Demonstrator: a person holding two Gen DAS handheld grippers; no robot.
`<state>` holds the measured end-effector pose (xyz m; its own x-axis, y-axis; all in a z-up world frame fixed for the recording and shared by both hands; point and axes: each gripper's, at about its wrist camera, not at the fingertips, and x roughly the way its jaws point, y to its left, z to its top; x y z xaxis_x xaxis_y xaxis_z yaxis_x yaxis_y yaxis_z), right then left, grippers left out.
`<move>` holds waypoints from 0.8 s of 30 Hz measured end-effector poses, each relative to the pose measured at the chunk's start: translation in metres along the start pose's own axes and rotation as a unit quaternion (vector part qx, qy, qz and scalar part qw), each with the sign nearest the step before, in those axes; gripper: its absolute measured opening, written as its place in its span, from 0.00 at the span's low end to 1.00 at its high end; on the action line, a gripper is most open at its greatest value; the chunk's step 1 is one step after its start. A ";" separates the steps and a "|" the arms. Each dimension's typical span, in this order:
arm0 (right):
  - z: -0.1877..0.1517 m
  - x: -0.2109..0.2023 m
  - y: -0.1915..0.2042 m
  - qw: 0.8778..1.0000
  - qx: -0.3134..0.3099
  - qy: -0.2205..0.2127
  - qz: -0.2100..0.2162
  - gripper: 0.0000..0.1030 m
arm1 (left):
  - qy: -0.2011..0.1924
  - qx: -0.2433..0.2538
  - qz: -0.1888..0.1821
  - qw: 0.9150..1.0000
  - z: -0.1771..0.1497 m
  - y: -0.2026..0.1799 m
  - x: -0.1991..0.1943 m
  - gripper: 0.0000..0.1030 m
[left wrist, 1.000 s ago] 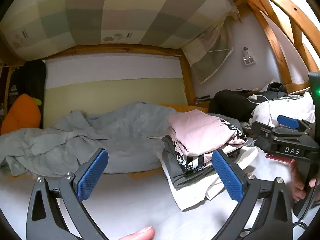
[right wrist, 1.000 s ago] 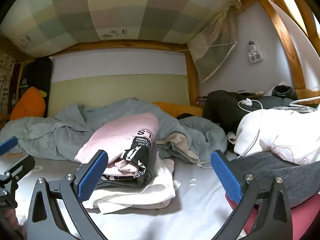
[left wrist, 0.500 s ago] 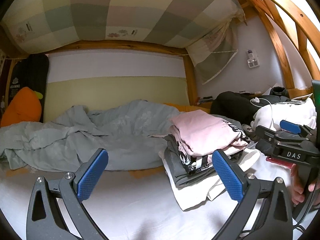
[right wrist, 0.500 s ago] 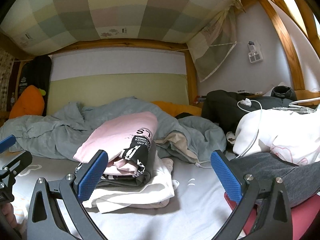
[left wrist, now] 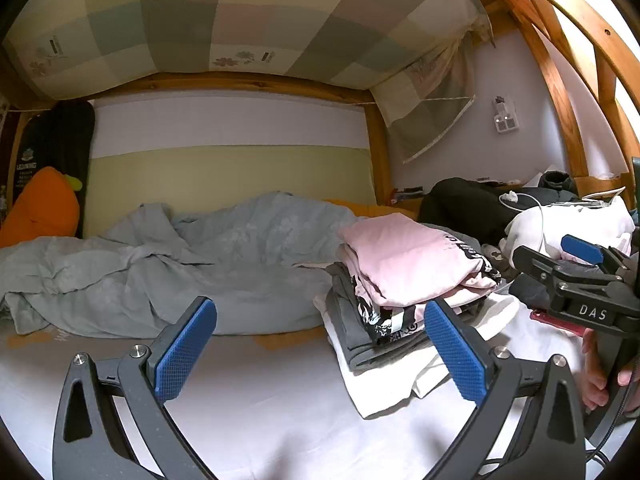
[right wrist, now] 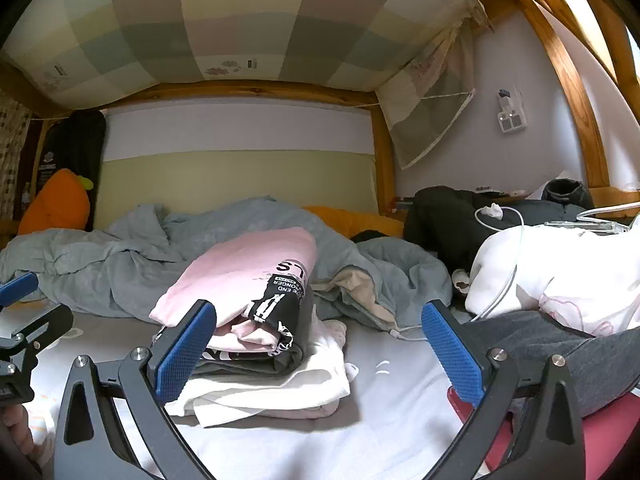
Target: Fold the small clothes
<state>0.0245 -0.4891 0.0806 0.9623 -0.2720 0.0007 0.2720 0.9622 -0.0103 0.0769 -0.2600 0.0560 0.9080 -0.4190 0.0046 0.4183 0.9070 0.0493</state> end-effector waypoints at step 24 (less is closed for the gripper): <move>0.000 0.000 0.001 1.000 -0.001 -0.001 0.000 1.00 | 0.019 -0.001 -0.001 1.000 -0.002 0.001 0.008 1.00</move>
<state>0.0245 -0.4883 0.0807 0.9625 -0.2711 0.0028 0.2712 0.9625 -0.0125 0.0846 -0.2621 0.0546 0.9075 -0.4186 -0.0340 0.4199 0.9063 0.0473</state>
